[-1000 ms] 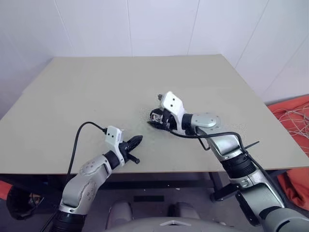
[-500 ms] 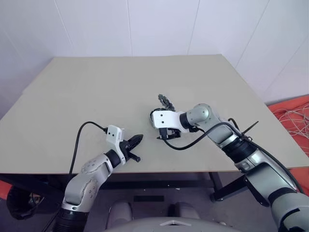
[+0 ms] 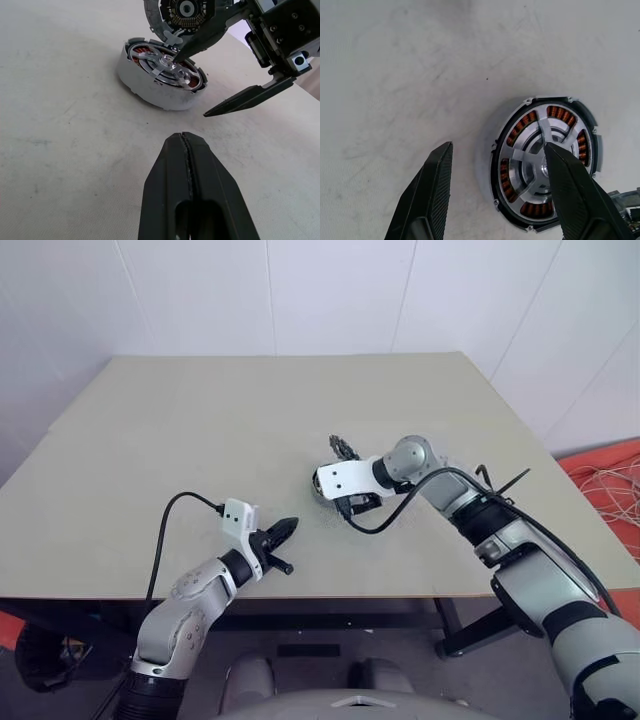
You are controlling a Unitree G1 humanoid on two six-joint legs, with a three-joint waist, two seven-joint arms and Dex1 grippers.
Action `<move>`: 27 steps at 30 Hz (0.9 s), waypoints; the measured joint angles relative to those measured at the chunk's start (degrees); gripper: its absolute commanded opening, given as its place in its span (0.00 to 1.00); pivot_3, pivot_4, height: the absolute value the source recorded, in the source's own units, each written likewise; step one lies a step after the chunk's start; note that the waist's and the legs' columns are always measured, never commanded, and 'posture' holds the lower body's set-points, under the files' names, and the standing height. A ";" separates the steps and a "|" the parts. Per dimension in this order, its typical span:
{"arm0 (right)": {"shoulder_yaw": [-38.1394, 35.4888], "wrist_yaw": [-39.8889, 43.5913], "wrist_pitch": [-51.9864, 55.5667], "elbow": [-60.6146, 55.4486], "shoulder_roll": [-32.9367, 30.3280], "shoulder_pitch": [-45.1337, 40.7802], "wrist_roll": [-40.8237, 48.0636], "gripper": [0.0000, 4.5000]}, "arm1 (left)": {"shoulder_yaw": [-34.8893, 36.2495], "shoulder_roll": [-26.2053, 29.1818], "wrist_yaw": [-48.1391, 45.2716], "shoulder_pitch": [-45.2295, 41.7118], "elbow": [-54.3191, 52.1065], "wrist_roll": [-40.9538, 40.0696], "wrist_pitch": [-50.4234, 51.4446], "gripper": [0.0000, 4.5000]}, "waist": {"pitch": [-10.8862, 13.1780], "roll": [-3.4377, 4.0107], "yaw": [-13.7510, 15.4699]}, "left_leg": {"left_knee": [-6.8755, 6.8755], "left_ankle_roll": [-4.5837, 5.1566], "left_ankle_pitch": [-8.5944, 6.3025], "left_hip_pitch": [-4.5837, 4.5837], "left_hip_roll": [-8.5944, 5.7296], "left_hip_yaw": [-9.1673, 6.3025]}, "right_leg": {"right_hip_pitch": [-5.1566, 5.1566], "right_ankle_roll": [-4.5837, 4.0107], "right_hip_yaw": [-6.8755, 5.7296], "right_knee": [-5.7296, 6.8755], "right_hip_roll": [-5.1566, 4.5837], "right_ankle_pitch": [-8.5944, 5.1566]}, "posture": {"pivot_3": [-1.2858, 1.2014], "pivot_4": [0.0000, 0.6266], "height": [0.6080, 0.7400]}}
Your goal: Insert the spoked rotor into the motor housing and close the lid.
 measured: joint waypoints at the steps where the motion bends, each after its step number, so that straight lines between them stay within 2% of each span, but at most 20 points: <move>1: 0.00 0.58 -0.74 0.18 -0.29 -0.01 -0.21 0.73 | 0.00 -0.03 0.00 0.00 0.02 0.00 0.00 0.00 | 0.00 0.00 0.00 | 0.00 0.00 0.00 0.00 0.00 0.00 | 0.00 0.00 0.00 0.00 0.00 0.00 | 0.52 0.00 1.00; 10: -0.20 3.81 -4.13 1.33 -1.56 -0.03 -1.51 0.73 | 0.00 -0.48 0.04 0.00 0.22 0.07 0.00 0.00 | 0.00 -0.01 0.00 | 0.05 0.01 0.00 0.01 0.01 0.00 | 0.00 -0.01 0.00 0.05 0.00 0.00 | 0.52 0.00 1.00; 27: -0.67 3.73 -6.31 7.78 -0.22 -2.30 -3.30 0.73 | -0.28 -1.16 0.08 0.05 0.20 0.96 0.01 0.00 | 0.00 -0.01 -0.01 | 0.07 0.02 0.00 0.01 0.02 0.00 | 0.00 -0.02 -0.01 0.07 0.00 0.01 | 0.52 0.00 1.00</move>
